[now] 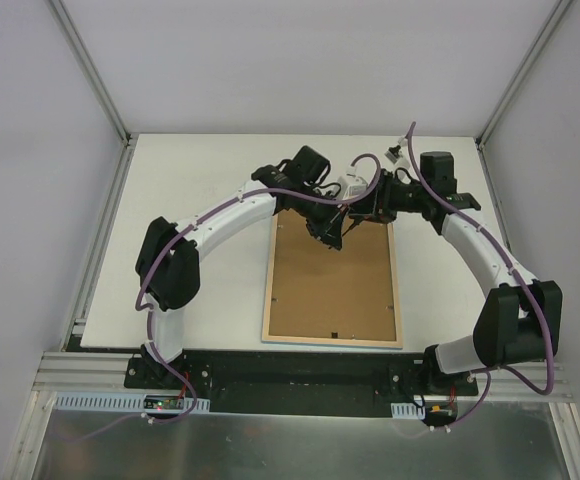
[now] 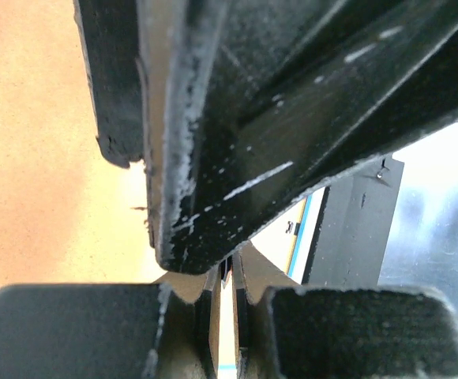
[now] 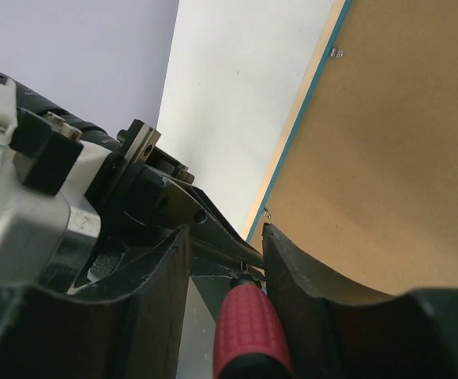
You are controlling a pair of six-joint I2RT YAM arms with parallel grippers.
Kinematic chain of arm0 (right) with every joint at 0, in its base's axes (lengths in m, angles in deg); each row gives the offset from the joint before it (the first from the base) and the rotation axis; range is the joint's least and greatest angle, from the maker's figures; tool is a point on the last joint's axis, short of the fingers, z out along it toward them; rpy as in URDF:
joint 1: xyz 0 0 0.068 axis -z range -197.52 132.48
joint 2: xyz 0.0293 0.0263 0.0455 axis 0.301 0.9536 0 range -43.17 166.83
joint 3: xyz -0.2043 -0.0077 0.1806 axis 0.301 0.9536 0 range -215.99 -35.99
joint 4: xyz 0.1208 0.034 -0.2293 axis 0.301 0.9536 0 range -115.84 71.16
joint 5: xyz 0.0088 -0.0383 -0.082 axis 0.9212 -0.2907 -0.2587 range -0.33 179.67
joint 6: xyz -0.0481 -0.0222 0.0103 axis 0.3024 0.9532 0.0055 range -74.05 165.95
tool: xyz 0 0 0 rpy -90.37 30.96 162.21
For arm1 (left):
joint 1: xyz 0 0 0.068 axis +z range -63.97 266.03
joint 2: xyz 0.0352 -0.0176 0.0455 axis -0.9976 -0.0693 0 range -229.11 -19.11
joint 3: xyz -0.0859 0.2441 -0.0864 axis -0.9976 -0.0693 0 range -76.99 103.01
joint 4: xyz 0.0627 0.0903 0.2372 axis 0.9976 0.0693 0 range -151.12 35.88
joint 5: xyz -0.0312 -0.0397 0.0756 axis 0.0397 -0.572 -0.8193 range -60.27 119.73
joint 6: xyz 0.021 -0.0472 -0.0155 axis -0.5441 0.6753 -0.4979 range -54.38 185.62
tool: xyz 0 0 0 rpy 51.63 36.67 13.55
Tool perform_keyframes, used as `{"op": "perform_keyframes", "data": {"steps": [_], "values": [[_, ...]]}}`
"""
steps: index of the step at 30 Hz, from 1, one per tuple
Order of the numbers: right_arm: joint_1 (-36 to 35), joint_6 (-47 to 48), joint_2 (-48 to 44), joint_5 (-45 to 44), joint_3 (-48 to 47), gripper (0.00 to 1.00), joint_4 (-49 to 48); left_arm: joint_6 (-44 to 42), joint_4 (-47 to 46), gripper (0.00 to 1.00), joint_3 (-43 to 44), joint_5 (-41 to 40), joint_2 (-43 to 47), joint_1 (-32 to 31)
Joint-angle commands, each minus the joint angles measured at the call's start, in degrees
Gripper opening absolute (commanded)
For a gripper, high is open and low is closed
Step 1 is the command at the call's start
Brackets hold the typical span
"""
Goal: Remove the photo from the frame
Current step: Adjust the screwdriver.
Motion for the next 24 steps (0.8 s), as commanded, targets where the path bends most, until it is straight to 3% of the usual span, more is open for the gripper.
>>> {"op": "perform_keyframes", "data": {"steps": [1, 7, 15, 20, 21, 24], "values": [[-1.9, 3.0, -2.4, 3.9, -0.7, 0.39, 2.4, -1.9, -1.2, 0.00, -0.3, 0.4, 3.1, -0.7], [-2.5, 9.6, -0.8, 2.7, -3.3, 0.31, 9.9, -2.3, -1.2, 0.00, -0.5, -0.1, 3.1, -0.9], [-2.6, 16.2, 1.5, 0.9, -6.2, 0.01, 17.9, -3.0, -1.2, 0.00, -1.4, -0.7, 3.7, -0.9], [-3.3, 20.6, 1.7, 0.1, -7.5, 0.01, 22.7, -2.8, -1.2, 0.00, -1.3, -1.8, 3.6, -1.1], [-3.5, 21.4, 1.1, -1.6, -7.1, 0.01, 22.8, -2.6, -1.2, 0.08, -1.2, -2.1, 3.7, -1.0], [-3.4, 24.4, -2.2, -7.0, -4.8, 0.01, 20.6, -2.9, -1.2, 0.47, -1.7, -3.8, 4.3, -0.9]]}}
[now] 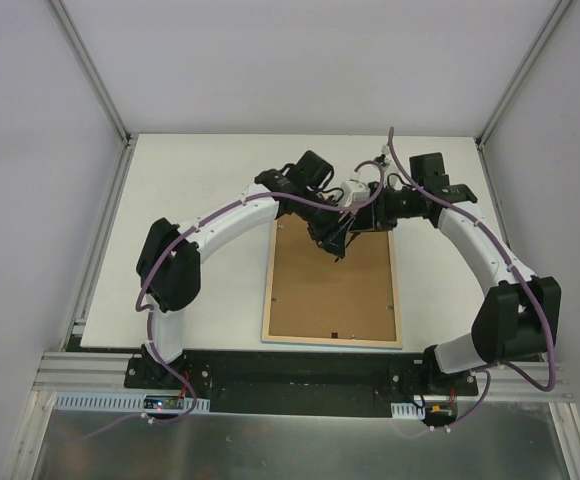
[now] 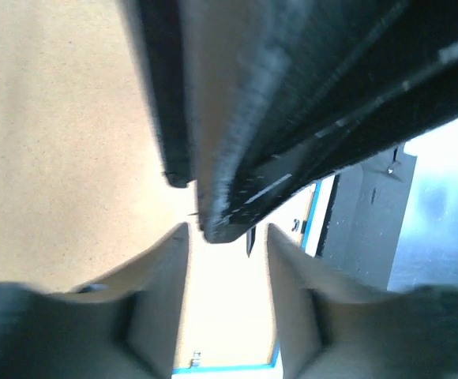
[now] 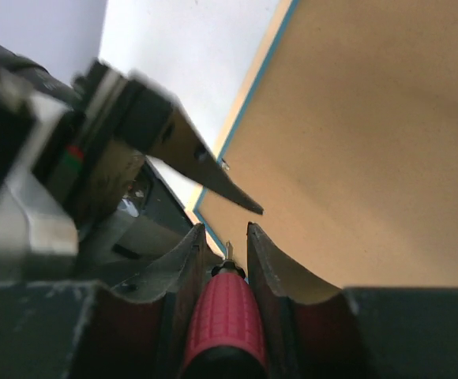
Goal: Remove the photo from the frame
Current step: Adjust the screwdriver.
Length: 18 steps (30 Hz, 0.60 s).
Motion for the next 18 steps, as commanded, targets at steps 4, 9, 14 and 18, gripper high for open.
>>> {"op": "perform_keyframes", "data": {"steps": [4, 9, 14, 18], "values": [[-0.1, 9.3, -9.7, -8.7, 5.9, 0.01, -3.5, -2.5, -1.4, 0.69, -2.0, -4.2, 6.2, 1.2], [1.8, 16.5, -15.2, -13.2, 13.2, 0.01, -13.6, -3.3, -1.3, 0.77, -4.6, -5.4, 7.9, 5.7], [4.1, 27.6, -19.8, -15.6, 23.0, 0.01, -30.2, -2.2, -1.3, 0.79, -7.5, -7.0, 7.1, 13.6], [4.6, 34.9, -19.5, -15.1, 29.2, 0.00, -42.3, 0.0, -1.3, 0.78, -9.0, -12.0, 5.0, 17.4]]}}
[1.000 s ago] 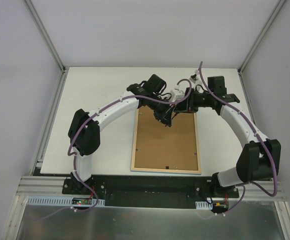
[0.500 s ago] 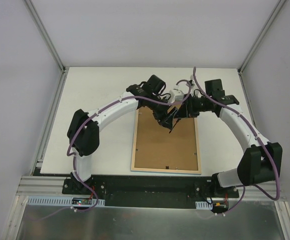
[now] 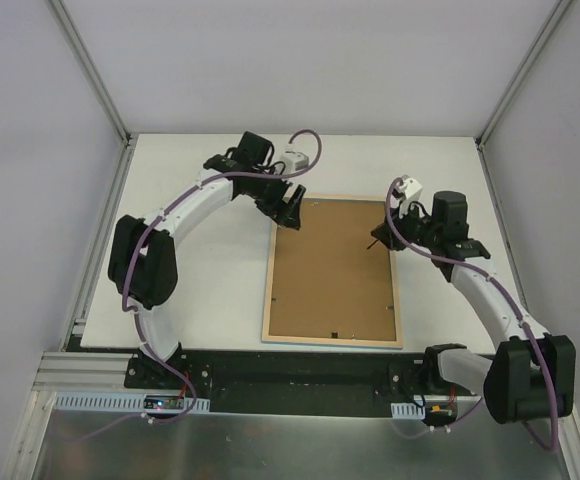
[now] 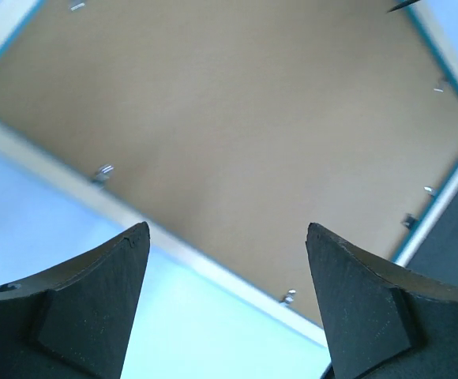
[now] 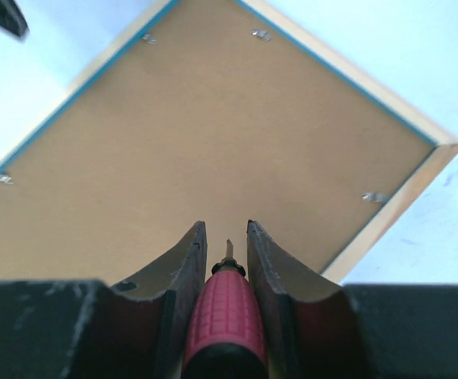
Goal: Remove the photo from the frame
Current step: Adjust the screwdriver, then release the photo frame item from the photo frame.
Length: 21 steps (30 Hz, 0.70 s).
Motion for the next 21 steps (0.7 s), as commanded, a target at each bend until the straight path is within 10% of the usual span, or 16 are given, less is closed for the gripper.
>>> {"op": "perform_keyframes", "data": {"steps": [1, 21], "values": [[0.6, 12.8, -0.3, -0.3, 5.2, 0.00, -20.6, 1.3, 0.1, 0.78, -1.6, -6.1, -1.3, 3.7], [2.4, 33.6, 8.0, 2.3, 14.1, 0.00, -40.2, 7.6, 0.1, 0.73, 5.3, -16.7, -14.9, 6.8]]}}
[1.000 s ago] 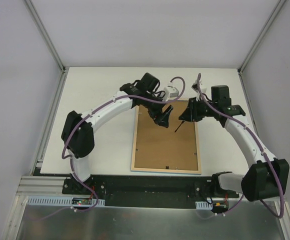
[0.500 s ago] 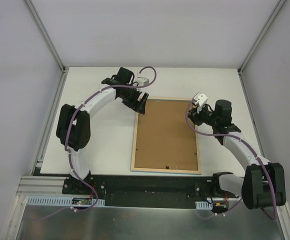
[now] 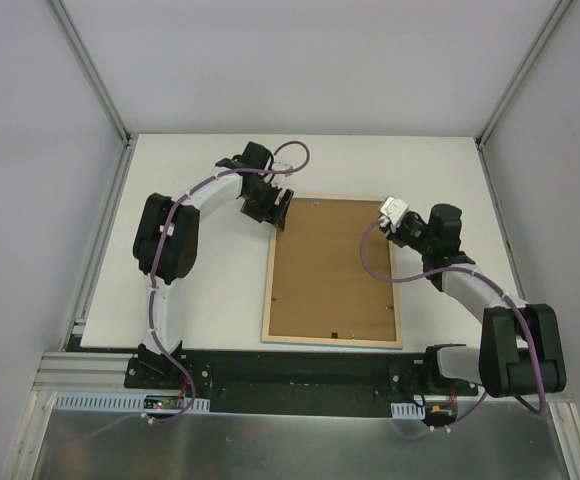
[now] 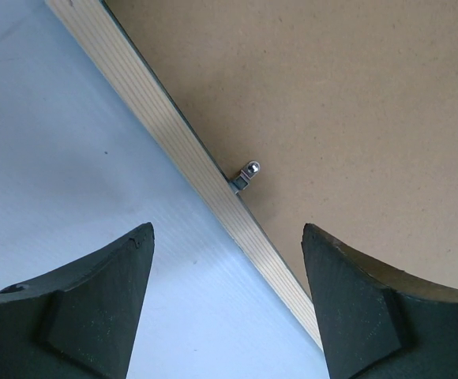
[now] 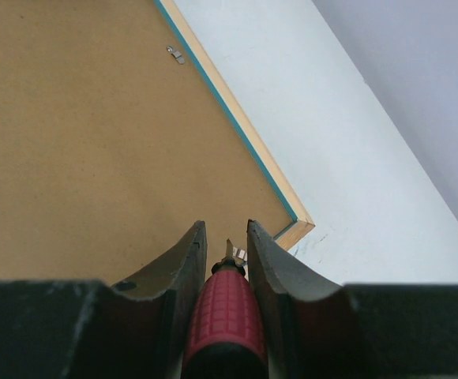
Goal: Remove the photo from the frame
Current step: Release the photo frame item from the photo frame.
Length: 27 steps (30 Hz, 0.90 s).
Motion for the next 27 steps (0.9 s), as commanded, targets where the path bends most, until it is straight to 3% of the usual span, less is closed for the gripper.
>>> {"op": "perform_keyframes", "data": {"steps": [1, 18, 21, 27], "values": [[1.1, 4.2, 1.7, 2.6, 1.3, 0.00, -8.0, 1.7, 0.3, 0.73, 3.1, -1.7, -0.8, 0.5], [4.1, 9.5, 3.5, 6.7, 3.6, 0.00, -8.5, 1.7, 0.4, 0.59, 10.2, -3.0, -7.0, 0.7], [4.8, 10.9, 3.8, 7.8, 3.6, 0.00, -7.5, 1.7, 0.4, 0.54, 11.0, -3.1, -7.5, 0.8], [5.4, 13.8, 3.8, 9.8, 3.6, 0.00, -4.2, 1.9, 0.4, 0.29, 11.4, -3.0, -8.4, 0.8]]}}
